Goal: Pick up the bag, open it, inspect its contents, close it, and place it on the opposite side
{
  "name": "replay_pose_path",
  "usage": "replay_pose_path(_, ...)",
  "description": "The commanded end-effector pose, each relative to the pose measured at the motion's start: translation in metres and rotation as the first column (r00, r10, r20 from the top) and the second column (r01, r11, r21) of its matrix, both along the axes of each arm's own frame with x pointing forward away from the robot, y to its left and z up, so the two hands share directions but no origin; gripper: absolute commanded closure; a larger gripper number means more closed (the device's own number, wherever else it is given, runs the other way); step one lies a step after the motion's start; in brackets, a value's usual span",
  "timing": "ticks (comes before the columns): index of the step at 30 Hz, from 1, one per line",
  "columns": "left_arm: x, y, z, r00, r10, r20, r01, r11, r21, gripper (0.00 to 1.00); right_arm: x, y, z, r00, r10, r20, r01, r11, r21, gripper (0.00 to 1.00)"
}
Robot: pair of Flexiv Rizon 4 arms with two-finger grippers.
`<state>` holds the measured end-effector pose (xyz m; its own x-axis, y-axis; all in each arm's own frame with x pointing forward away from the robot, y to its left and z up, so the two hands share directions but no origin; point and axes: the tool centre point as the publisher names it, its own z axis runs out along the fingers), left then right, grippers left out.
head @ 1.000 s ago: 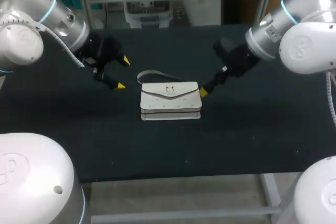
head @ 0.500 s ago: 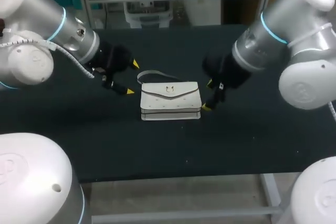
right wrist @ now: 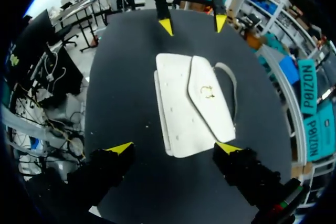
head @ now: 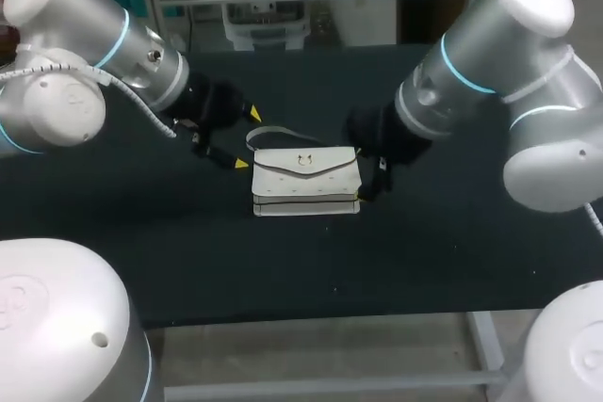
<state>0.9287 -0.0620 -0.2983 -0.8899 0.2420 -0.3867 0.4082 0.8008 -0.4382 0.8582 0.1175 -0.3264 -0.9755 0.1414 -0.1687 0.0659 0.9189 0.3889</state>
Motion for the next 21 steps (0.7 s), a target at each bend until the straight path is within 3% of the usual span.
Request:
replay_pose_path(1, 0.009, -0.002, -0.012, 1.0, -0.026, 0.001, 0.026, 0.999, -0.02, 0.0, -0.001, 0.015, -0.03, 0.985, 0.026, 0.172, -0.016, 0.998, -0.059, 0.0)
replay_pose_path(8, 0.014, -0.007, -0.017, 0.998, -0.058, -0.004, 0.058, 0.998, -0.012, 0.0, 0.001, 0.03, -0.039, 0.97, 0.068, 0.235, -0.013, 0.974, -0.225, 0.0)
replay_pose_path(15, 0.016, -0.018, -0.022, 0.994, -0.104, -0.022, 0.104, 0.994, 0.01, 0.0, 0.01, 0.023, -0.043, 0.957, 0.041, 0.287, 0.045, 0.956, -0.289, 0.0)
replay_pose_path(21, 0.016, -0.027, -0.025, 0.99, -0.137, -0.04, 0.139, 0.99, 0.025, 0.0, 0.02, 0.014, -0.045, 0.95, 0.045, 0.308, 0.052, 0.953, -0.298, 0.22)
